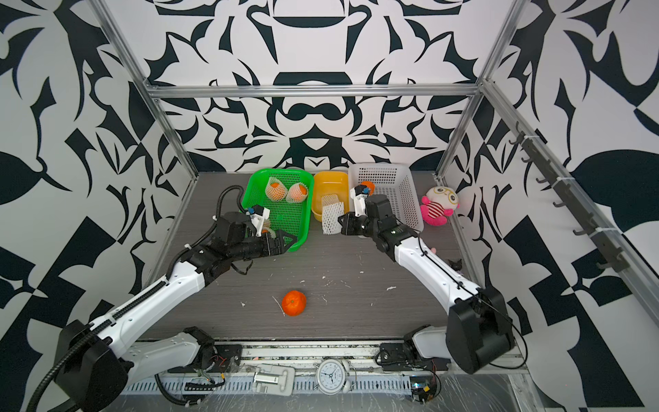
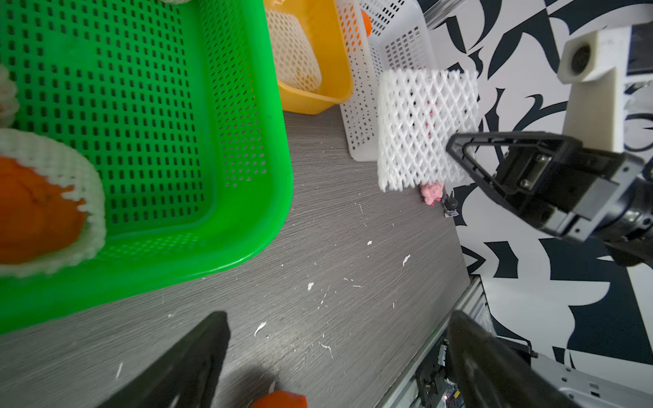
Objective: Remove foam nets from oranges
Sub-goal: Place the foam net into the storage box.
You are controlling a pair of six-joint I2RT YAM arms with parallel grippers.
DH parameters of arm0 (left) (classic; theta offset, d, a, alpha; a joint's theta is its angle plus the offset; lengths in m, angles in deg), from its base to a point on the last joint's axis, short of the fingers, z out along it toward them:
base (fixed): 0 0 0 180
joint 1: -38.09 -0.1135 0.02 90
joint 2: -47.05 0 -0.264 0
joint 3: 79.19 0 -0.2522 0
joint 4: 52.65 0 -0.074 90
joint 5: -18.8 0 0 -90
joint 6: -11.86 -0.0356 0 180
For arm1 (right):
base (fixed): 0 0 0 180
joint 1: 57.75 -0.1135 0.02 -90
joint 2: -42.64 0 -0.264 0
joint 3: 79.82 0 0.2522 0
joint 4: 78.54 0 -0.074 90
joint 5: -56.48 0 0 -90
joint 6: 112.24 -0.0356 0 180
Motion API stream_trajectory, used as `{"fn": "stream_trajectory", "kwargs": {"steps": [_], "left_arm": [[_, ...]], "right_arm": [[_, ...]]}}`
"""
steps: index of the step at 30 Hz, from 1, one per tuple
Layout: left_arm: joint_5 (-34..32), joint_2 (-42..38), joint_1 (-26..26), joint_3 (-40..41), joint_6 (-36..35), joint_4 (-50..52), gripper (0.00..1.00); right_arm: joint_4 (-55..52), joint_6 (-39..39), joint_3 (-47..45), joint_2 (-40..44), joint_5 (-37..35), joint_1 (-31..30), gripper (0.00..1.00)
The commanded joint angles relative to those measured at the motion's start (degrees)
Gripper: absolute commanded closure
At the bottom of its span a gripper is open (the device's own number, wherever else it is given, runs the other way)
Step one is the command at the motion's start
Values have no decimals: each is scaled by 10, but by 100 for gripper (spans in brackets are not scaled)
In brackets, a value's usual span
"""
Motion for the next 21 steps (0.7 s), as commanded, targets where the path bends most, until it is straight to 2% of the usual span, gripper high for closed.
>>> {"fn": "stream_trajectory", "kwargs": {"steps": [1, 8, 17, 21], "left_arm": [[-5, 8, -9, -25, -14, 19, 1], [-1, 31, -15, -34, -31, 16, 1], [13, 51, -25, -45, -40, 13, 1], [16, 50, -28, -43, -42, 13, 0]], "right_arm": [[11, 16, 60, -45, -11, 14, 100], [9, -2, 183, -183, 5, 25, 100], [-67, -23, 431, -401, 40, 42, 100], [-92, -21, 521, -474, 30, 43, 100]]}}
